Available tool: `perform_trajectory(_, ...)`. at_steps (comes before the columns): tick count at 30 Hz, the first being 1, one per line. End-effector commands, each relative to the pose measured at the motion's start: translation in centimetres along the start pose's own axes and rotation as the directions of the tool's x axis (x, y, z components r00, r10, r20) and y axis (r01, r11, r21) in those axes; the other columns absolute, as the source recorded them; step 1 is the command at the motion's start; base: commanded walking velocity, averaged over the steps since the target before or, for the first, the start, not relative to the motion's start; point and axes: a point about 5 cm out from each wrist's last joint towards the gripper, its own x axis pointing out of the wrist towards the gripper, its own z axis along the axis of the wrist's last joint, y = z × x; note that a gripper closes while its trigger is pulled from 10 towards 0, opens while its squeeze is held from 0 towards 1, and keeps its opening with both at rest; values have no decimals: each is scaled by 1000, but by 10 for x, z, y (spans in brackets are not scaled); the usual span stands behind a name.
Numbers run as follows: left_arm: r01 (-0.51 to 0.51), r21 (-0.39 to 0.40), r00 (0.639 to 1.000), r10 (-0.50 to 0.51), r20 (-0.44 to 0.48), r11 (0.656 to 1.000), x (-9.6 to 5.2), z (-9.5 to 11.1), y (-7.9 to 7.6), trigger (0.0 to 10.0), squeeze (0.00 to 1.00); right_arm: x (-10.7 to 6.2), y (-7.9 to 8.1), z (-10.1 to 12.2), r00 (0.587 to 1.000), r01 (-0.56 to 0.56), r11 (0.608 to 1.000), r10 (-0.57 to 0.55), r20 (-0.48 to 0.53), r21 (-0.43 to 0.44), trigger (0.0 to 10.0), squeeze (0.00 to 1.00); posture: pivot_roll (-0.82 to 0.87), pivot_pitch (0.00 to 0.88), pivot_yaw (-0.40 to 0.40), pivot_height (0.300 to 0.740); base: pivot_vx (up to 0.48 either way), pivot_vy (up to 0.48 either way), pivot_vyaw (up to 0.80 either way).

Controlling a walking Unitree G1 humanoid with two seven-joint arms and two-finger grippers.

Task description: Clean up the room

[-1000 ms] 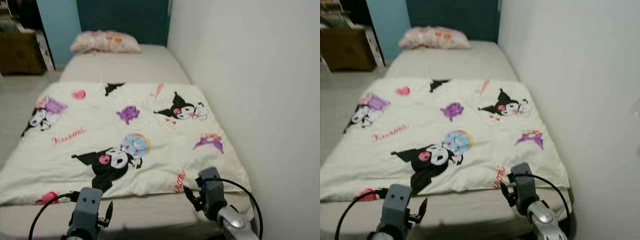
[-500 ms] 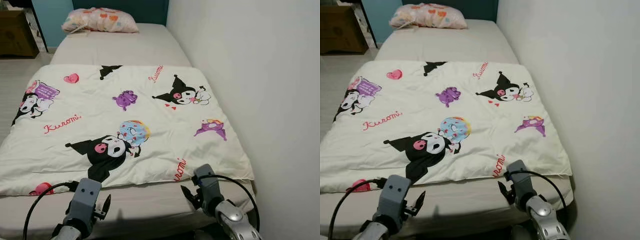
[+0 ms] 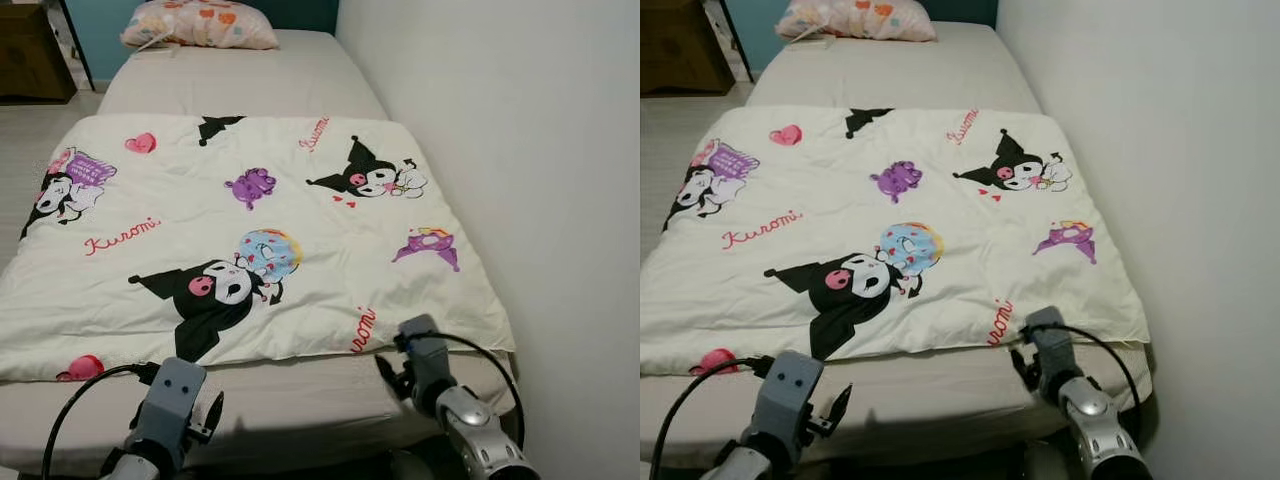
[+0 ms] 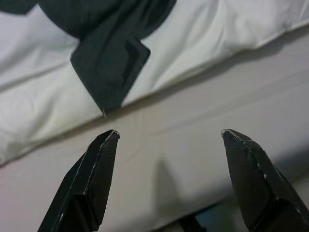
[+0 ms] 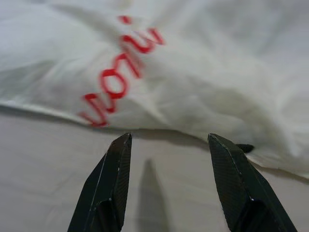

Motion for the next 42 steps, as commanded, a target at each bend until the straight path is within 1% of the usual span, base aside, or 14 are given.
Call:
perform_trajectory(1,22,3,999,-22,-36,1000,-6,-7,-5,10000,0,-5,-5,-15,998,44,995,-40,-54,88,10000,0,71,488,-65,547,0,0,0)
perform_trajectory(5,31,3,999,-31,-36,1000,-8,-6,-8,10000,0,-4,-13,-16,992,119,966,-107,-66,229,10000,0,72,487,-61,547,0,0,0)
perform_trajectory(9,44,-4,998,-45,-36,999,-9,-6,-11,10000,0,-4,-28,-19,966,256,781,-221,-132,569,10000,20,78,485,-59,547,0,0,0)
perform_trajectory(10,46,-6,998,-46,-36,999,-10,-5,-11,10000,0,-4,-30,-19,962,269,742,-234,-139,614,10000,212,78,485,-59,547,0,0,0)
perform_trajectory(11,47,-7,998,-47,-36,999,-10,-5,-12,10000,0,-5,-32,-19,959,276,701,-245,-141,658,10000,851,79,484,-58,547,0,0,0)
perform_trajectory(12,49,-9,998,-49,-36,999,-10,-4,-12,10000,0,-5,-34,-19,956,283,668,-255,-146,688,10000,996,79,484,-57,547,0,0,0)
perform_trajectory(14,51,-12,998,-51,-34,999,-10,-4,-12,10000,0,-5,-35,-18,955,278,626,-263,-138,729,10000,1000,79,482,-54,547,0,0,0)
perform_trajectory(16,53,-14,998,-53,-33,999,-10,-4,-12,10000,0,-5,-36,-17,954,273,597,-268,-133,755,10000,1000,79,482,-54,547,0,0,0)
perform_trajectory(20,96,-34,995,-97,-10,995,-12,0,-19,10000,0,-1,-36,-9,966,189,443,-243,-86,876,10000,1000,81,480,-52,547,0,0,0)
perform_trajectory(24,147,-40,989,-147,13,988,-14,3,-26,10000,0,1,-35,-6,969,154,374,-237,-67,914,10000,1000,84,479,-52,547,0,0,0)
perform_trajectory(25,166,-36,986,-166,19,985,-15,5,-29,10000,0,2,-35,-5,968,138,324,-243,-58,936,10000,918,87,478,-50,547,0,0,0)
perform_trajectory(26,179,-35,984,-178,23,983,-16,5,-32,10000,0,2,-35,-4,968,123,286,-244,-52,950,10000,0,90,477,-49,547,0,0,0)
perform_trajectory(37,196,-38,980,-196,23,980,-19,8,-35,10000,0,7,-27,-1,971,88,174,-235,-46,981,10000,0,103,482,-41,547,0,0,0)
perform_trajectory(42,215,-39,976,-213,39,976,-17,13,-36,10000,0,10,-31,8,955,24,29,-297,-14,999,10000,0,135,494,-36,547,0,0,0)
